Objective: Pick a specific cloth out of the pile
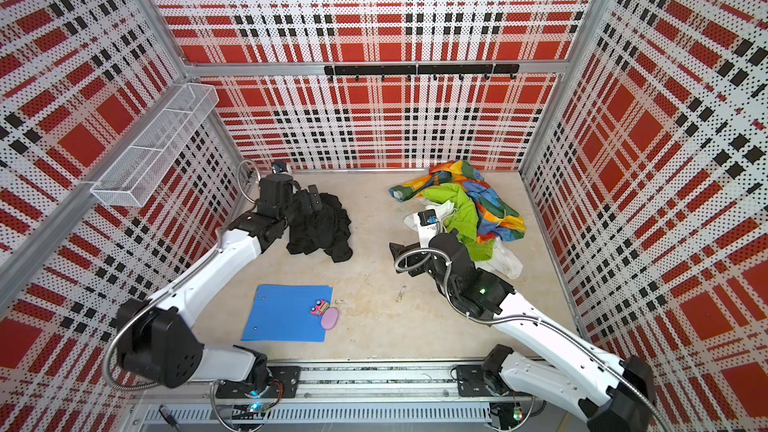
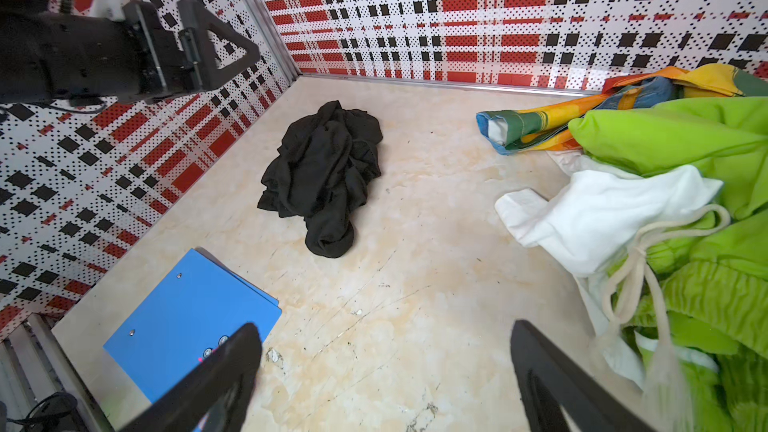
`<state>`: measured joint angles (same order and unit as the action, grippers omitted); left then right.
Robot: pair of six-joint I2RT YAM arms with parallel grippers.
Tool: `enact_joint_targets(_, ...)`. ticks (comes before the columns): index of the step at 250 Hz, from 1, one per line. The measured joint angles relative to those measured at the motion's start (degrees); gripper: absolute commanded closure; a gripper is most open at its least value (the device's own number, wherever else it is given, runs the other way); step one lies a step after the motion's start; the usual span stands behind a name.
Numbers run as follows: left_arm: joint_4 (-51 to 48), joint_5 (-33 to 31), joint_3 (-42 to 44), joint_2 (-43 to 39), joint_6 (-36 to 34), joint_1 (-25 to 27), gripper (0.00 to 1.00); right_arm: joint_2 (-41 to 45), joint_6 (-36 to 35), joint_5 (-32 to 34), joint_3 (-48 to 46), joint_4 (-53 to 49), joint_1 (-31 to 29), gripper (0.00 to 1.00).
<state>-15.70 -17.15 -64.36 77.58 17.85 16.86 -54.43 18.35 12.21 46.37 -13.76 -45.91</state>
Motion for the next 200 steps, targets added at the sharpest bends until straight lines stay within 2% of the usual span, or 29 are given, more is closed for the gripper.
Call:
enact_joint_targets(58,4.46,-1.22,16.96,-12.94,-0.83,-0.04,0.01,4.09,-1.38,4.31,-2.56,-1.03,0.04,0.00)
enact_joint_targets(121,11.98,-4.33,30.60,-16.90,-2.23,-1.07,0.01,7.39,-0.94,12.09,-6.71,-1.16,0.98,0.00)
enact_joint_targets(180,26.10,0.35,42.18,-16.70,-4.39,-12.22,0.01,7.50,-0.70,10.73,-7.19,-1.11,9.57,0.00)
enact_joint_targets(200,30.69,1.14,43.28,-16.15,-5.95,-13.33,0.01,7.82,-0.76,10.36,-7.19,-1.16,11.89,0.00)
